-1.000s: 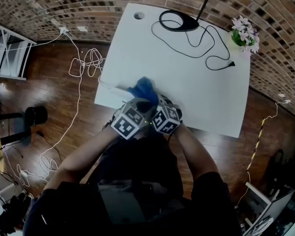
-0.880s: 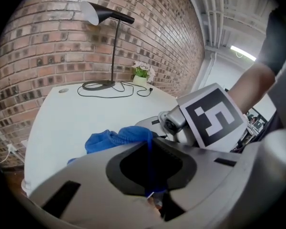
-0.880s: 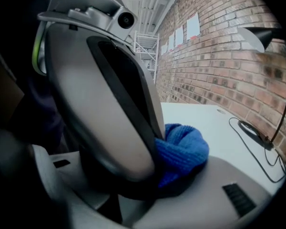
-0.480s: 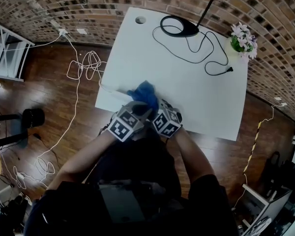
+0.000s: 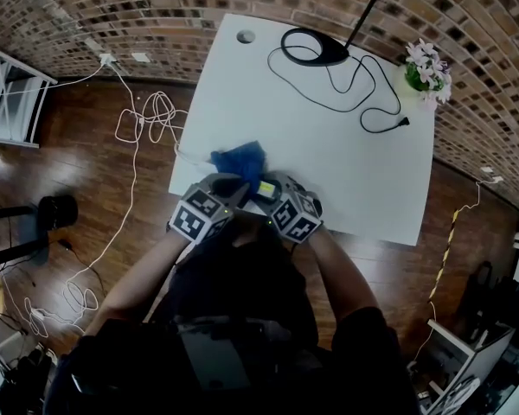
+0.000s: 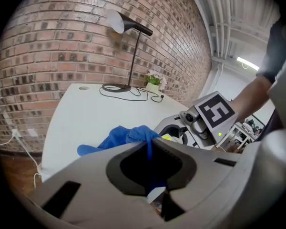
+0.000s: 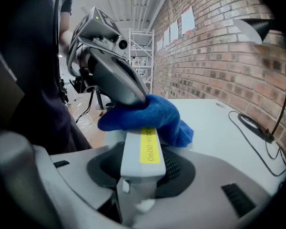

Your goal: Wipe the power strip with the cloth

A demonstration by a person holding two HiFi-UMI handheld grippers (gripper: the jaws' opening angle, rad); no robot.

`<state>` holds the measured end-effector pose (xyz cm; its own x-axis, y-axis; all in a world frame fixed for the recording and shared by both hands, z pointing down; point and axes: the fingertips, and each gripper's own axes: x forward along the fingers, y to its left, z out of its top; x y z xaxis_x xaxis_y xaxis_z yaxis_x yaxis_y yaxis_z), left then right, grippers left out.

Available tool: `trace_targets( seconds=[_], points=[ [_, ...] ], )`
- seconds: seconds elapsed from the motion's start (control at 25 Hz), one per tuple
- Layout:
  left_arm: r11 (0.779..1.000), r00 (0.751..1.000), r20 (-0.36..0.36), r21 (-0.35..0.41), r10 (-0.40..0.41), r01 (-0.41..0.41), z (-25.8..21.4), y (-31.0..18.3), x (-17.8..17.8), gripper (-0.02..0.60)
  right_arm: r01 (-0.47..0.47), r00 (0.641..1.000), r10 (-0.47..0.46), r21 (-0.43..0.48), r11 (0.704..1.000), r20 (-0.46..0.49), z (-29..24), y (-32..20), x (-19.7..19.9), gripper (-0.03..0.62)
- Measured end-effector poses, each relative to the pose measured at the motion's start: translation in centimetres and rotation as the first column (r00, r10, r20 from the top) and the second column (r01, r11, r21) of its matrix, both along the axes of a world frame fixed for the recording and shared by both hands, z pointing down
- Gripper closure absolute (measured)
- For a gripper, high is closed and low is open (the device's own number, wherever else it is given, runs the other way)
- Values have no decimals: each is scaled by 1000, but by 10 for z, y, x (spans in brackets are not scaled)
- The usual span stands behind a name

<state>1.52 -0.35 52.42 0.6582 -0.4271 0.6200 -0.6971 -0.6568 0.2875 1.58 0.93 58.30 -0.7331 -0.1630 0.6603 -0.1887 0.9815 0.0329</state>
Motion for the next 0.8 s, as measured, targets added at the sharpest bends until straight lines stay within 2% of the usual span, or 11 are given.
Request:
trace_targets(
  seconds=[0.24, 0.48, 0.8],
  points=[
    [996, 996, 7, -21, -92, 92, 8, -11, -50, 541, -9, 1000, 9, 1, 1000, 1, -1, -1, 1, 431],
    [990, 990, 6, -3, -143, 143, 7, -20, -75, 541, -17, 1000, 17, -1, 1000, 0, 0, -2, 0, 431],
    [984, 983, 43, -1, -179, 179, 6, -23, -104, 541, -23, 1000, 23, -6, 1000, -4, 1, -2, 1, 431]
  ],
)
